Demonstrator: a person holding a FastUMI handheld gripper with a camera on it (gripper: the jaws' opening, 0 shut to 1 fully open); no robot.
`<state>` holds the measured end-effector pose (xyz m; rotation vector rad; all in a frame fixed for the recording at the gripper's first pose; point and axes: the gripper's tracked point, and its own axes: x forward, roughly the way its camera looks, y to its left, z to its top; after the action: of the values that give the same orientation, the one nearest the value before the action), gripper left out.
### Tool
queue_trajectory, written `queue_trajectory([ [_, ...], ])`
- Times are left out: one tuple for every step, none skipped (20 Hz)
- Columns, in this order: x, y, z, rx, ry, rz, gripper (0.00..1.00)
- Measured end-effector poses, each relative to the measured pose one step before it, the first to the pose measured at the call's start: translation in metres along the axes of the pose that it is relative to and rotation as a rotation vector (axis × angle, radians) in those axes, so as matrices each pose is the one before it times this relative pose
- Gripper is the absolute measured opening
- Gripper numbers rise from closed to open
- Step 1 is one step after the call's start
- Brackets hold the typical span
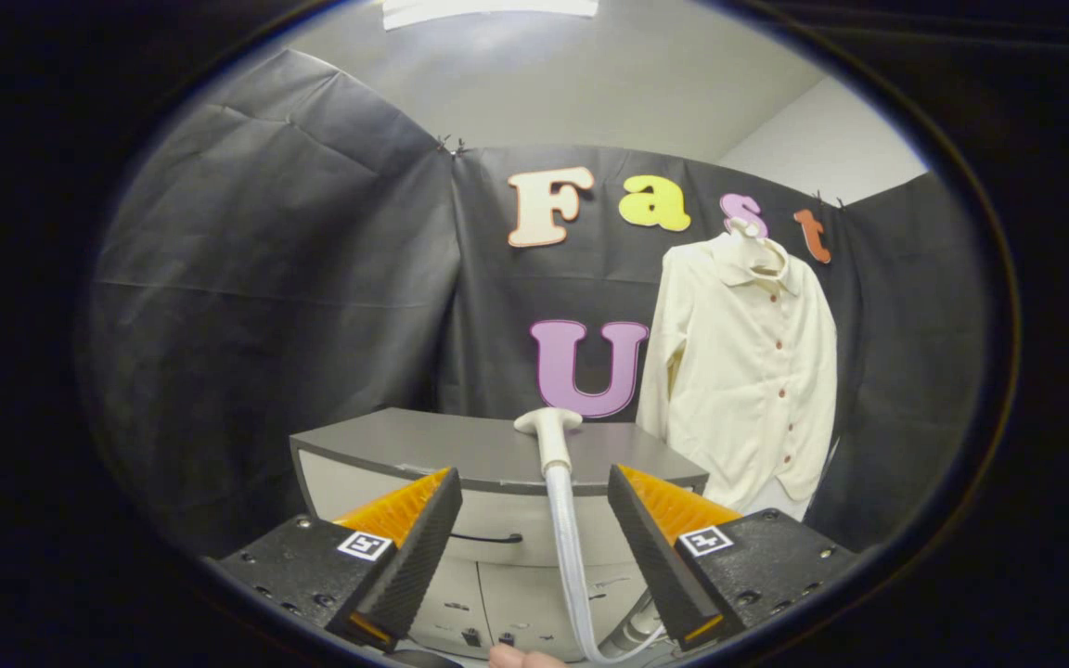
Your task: Iron the clothes twice with a garment steamer, once on the left side and once on the right side.
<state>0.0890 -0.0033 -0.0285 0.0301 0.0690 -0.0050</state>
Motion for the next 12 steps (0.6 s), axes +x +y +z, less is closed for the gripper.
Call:
queue_trajectory([
  [0.00626,-0.00014,-0.00305,0.00633,0.00689,0.00224,0.96],
  [0.00681,-0.00176,-0.00252,0.00521,0.00638,-0.00137,0.96],
  [0.00743,-0.00167,-0.00179,0.00306,0.00455,-0.00398,0.96],
  [0.0081,-0.00259,-0.00465,0.00136,0.01195,-0.00442,0.96],
  [0.00746,-0.00215,-0.00312,0.00166,0.01156,-0.00193,0.97],
  [0.00745,0.0,-0.00108,0.00454,0.00849,-0.00033,0.97],
  [0.00791,-0.00104,-0.00005,0.00578,0.00457,-0.00316,0.97],
  [0.00792,-0.0008,-0.00219,0.00117,0.0107,-0.00162,0.97],
  [0.00713,-0.0005,-0.00191,-0.00053,0.01213,-0.00267,0.97],
  [0.00797,-0.00151,-0.0009,-0.00213,0.00597,-0.00617,0.97],
  [0.00642,-0.00078,-0.00164,-0.00248,0.00875,-0.00288,0.96],
  [0.0076,-0.00077,-0.00303,-0.00431,0.01388,-0.0047,0.97],
])
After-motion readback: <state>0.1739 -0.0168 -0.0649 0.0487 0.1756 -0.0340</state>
